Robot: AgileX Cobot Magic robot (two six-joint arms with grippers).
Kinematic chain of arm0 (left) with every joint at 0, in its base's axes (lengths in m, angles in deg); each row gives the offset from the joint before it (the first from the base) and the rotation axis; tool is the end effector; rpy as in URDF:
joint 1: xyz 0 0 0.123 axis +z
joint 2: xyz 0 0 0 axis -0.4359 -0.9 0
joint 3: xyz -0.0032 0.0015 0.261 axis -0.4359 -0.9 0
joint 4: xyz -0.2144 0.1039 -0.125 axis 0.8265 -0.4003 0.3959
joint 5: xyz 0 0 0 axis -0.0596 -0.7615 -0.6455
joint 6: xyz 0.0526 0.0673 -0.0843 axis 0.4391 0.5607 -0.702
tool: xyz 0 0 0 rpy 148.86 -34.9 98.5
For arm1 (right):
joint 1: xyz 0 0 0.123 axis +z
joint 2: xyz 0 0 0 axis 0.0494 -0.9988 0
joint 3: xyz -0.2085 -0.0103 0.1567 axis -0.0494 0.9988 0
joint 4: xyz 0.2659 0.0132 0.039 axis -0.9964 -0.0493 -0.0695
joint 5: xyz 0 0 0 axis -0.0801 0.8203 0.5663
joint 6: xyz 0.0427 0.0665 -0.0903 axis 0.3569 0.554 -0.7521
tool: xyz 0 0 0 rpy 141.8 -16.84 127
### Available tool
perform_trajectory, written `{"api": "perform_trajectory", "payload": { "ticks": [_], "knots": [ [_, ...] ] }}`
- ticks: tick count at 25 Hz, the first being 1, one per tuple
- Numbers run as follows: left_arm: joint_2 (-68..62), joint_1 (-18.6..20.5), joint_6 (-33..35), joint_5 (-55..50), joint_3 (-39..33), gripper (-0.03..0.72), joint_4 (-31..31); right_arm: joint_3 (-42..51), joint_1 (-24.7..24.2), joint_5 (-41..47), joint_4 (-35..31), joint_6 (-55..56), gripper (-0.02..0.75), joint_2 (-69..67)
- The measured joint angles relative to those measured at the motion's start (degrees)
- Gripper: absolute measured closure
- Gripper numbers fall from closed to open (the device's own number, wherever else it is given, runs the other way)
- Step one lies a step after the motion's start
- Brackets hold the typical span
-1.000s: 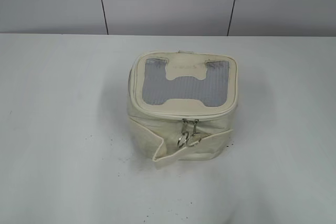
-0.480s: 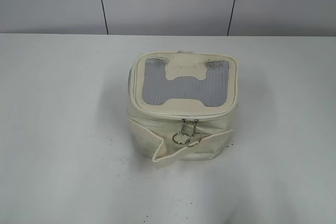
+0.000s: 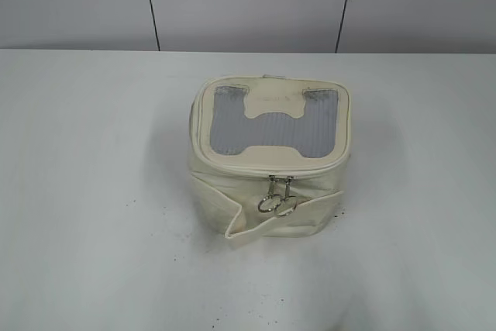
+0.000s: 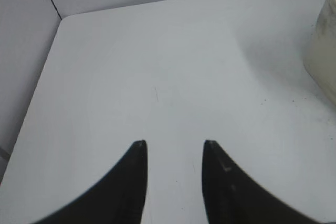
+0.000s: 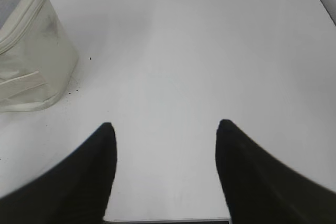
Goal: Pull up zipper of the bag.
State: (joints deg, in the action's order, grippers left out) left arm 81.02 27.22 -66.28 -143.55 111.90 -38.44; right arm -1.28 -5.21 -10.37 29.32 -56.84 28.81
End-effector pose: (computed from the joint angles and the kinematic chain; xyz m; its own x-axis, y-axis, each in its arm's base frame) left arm 0.0542 -0.0102 0.2844 -0.4100 0.1492 -0.8998 0.1295 0.9861 0.1046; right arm 0.0600 0.0071 0.2741 -0.4411 0.0639 -0.8952 -0.0099 0.9971 0.0761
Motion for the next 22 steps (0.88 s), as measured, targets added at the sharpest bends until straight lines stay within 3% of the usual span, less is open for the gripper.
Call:
{"api": "perform_trajectory", "payload": {
  "ticks": [8,22],
  "knots": [
    [0.0,0.0,0.0,0.0,0.0,0.412,-0.1,0.0,4.3,0.0,-0.1,0.0,0.291,0.1],
    [0.0,0.0,0.0,0.0,0.0,0.412,-0.2,0.0,2.9,0.0,-0.2,0.0,0.291,0.1]
  ]
}}
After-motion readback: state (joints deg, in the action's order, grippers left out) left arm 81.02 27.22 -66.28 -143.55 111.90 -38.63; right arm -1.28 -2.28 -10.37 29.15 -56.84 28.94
